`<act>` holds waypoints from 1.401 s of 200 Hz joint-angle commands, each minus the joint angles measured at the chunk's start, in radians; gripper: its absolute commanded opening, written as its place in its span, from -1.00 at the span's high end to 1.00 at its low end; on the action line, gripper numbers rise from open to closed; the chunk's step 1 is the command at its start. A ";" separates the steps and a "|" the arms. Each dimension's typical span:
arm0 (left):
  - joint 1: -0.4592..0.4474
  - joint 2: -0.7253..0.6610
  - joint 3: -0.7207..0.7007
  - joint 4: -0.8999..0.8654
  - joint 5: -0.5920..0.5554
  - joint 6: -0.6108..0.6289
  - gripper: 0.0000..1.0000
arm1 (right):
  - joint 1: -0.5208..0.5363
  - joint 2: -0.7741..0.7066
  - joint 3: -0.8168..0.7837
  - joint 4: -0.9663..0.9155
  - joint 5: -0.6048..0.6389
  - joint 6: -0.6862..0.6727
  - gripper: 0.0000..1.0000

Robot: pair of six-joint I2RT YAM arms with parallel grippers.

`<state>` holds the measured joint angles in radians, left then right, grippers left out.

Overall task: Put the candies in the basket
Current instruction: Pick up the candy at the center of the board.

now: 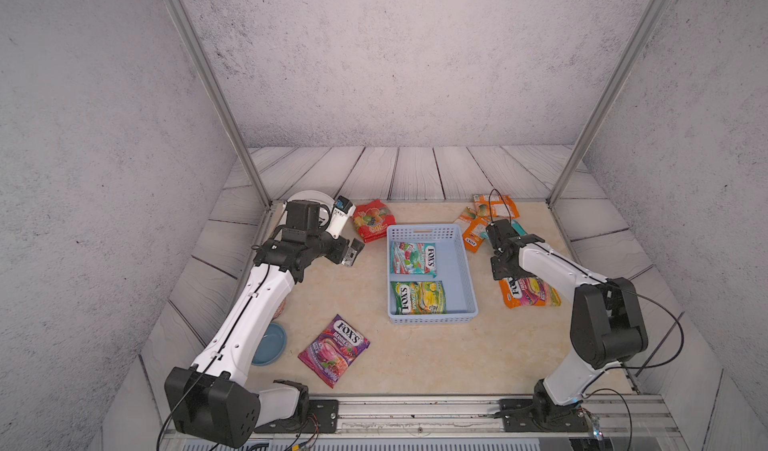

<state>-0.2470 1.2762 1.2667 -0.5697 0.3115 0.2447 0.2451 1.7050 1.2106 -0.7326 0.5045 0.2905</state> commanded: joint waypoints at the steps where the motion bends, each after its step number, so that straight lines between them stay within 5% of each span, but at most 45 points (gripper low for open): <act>1: 0.009 -0.024 -0.007 0.016 0.021 -0.016 -0.98 | -0.002 0.066 0.057 -0.080 -0.057 0.020 -0.57; 164: 0.013 -0.021 -0.003 0.016 0.027 -0.033 -0.98 | -0.021 0.269 0.065 -0.097 -0.082 0.042 -0.28; 198: 0.013 -0.017 -0.014 0.030 0.023 -0.032 -0.98 | -0.023 0.303 0.082 -0.101 -0.108 0.059 0.13; 238: 0.015 -0.016 -0.014 0.030 0.012 -0.026 -0.98 | -0.025 0.274 0.097 -0.109 -0.110 0.040 0.91; 280: 0.017 -0.016 -0.013 0.024 0.007 -0.017 -0.99 | -0.024 0.175 0.105 -0.128 -0.086 0.019 1.00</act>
<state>-0.2420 1.2758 1.2621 -0.5491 0.3252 0.2199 0.2230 1.9522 1.3064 -0.8371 0.4351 0.3218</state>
